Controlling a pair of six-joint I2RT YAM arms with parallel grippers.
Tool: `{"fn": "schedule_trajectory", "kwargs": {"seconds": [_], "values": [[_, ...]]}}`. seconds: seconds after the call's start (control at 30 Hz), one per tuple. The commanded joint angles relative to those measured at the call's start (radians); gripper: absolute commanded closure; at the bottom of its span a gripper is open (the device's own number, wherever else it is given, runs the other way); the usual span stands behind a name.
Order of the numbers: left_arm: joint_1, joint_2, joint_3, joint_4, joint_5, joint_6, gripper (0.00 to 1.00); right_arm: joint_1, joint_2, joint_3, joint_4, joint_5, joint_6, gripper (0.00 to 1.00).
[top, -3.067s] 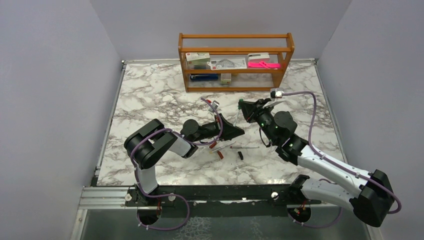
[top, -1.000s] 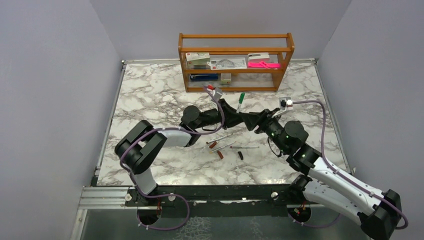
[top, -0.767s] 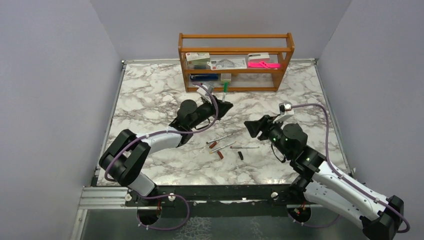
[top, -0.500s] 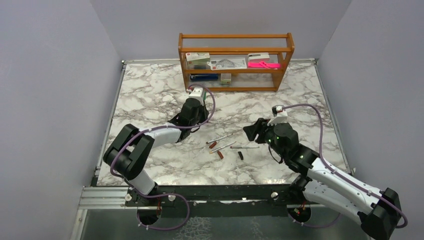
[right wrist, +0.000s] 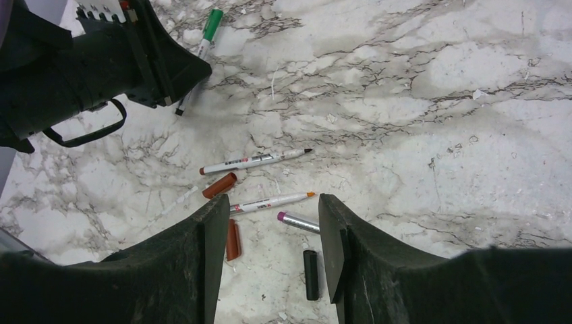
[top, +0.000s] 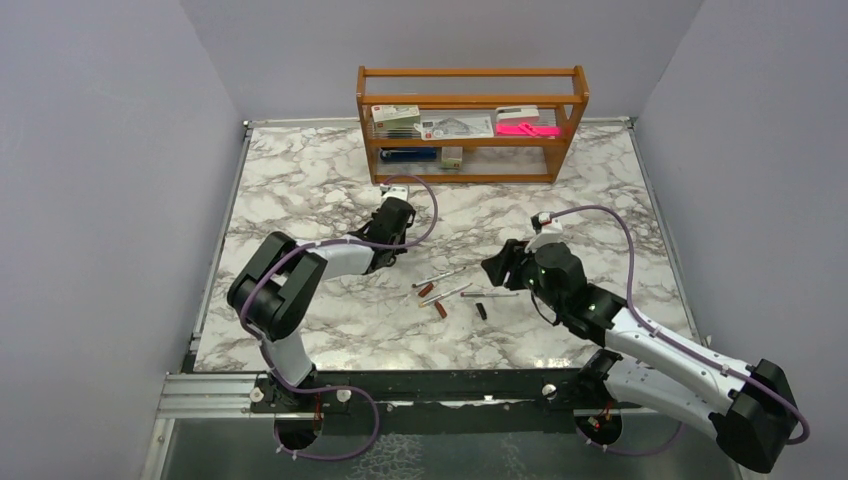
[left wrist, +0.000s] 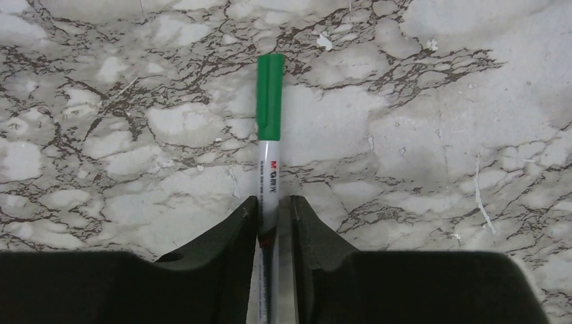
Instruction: Insert the pens into the pen caps
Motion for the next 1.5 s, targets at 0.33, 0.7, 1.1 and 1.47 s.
{"fn": "schedule_trajectory", "kwargs": {"seconds": [0.33,0.7,1.1,1.47], "values": [[0.007,-0.052,0.009,-0.022,-0.010,0.000,0.70,0.005,0.047,-0.018,0.045,-0.025,0.009,0.50],[-0.062,-0.367,-0.175,0.239,0.026,0.103,0.57,0.006,0.227,0.026,0.044,-0.031,0.004,0.49],[-0.209,-0.259,-0.170,0.393,0.663,0.441,0.44,-0.122,0.146,0.145,-0.300,0.179,0.075,0.59],[-0.290,-0.106,0.023,0.200,0.957,0.588,0.49,-0.169,-0.223,0.099,-0.307,0.220,0.078,0.60]]}}
